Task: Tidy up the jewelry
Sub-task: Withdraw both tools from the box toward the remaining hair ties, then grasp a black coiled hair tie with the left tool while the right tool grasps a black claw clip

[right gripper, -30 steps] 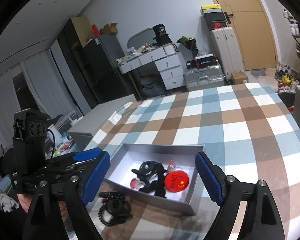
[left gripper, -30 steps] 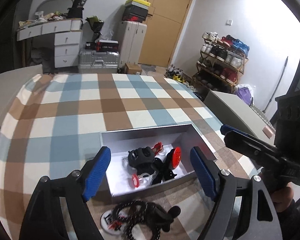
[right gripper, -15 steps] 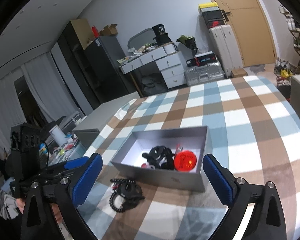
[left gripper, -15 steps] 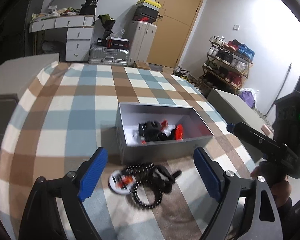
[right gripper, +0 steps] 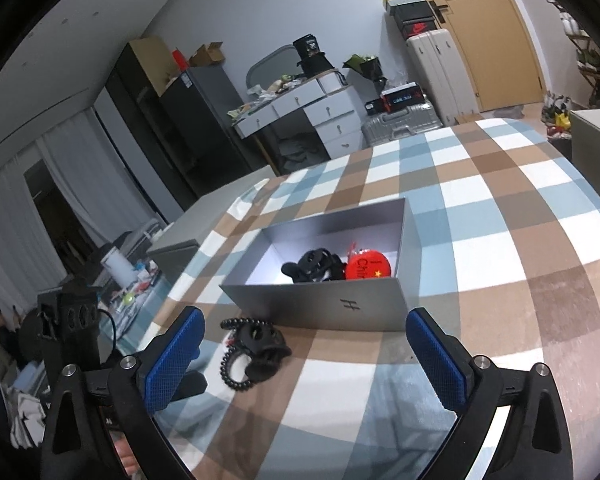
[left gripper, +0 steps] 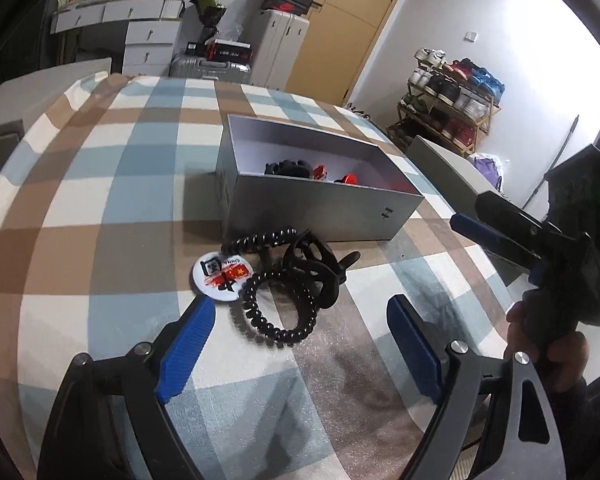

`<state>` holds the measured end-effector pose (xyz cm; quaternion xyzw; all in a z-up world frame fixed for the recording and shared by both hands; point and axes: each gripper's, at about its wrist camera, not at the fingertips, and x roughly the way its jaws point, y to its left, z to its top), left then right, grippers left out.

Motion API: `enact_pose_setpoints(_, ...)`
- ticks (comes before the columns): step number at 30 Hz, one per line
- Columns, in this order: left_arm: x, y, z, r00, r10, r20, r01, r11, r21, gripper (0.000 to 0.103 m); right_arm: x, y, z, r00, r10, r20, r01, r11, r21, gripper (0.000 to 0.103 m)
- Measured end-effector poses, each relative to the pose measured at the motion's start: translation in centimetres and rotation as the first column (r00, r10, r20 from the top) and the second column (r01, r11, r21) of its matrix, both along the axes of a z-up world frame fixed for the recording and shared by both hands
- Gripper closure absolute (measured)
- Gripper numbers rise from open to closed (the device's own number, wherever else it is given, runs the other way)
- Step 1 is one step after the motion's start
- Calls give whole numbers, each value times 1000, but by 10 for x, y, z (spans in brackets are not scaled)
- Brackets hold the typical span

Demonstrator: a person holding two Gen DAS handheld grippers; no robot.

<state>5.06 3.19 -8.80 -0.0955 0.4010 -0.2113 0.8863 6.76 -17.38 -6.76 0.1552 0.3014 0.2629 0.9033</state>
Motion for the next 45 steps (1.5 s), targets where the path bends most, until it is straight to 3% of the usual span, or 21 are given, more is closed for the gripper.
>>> enact_pose_setpoints(5,-1,-9,-10,999,-21,-25,22,998,51,23,-2,-1,-5,1000,-4,-10,4,1000,-3,1)
enact_pose_setpoints(7,-1,-11,-15,998,-41,-56,44,998,55,42,-2,-1,-6,1000,-11,-16,11,1000,-4,1)
enact_pose_setpoints(10,-2,-11,-17,997,-46,-65,50,997,65,51,-3,-3,-6,1000,1,-25,0,1000,29,1)
enact_pose_setpoints(17,8,-4,-18,995,-12,-97,15,1000,23,55,-2,-3,-6,1000,-3,-23,4,1000,30,1)
enact_pose_setpoints(20,10,-5,-19,995,5,-97,0,998,56,69,-4,-3,-7,1000,-3,-19,4,1000,22,1)
enact_pose_setpoints(22,9,-3,-19,994,45,-103,-35,995,91,89,-4,-2,-7,1000,-4,-22,4,1000,19,1)
enact_pose_setpoints(23,9,-4,-19,993,53,-106,-42,994,104,92,-5,-3,-7,1000,-5,-24,5,1000,19,1)
enact_pose_setpoints(30,4,-14,-17,994,54,-100,-32,978,207,97,-9,1,-7,1000,-1,-16,1,1000,-2,1)
enact_pose_setpoints(36,-5,-7,-16,992,40,-119,-19,984,178,98,-13,12,-7,999,45,-14,-46,998,-40,1)
enact_pose_setpoints(45,-23,14,-4,993,87,-78,-74,984,162,98,-7,41,-13,992,118,-46,-121,989,-87,3)
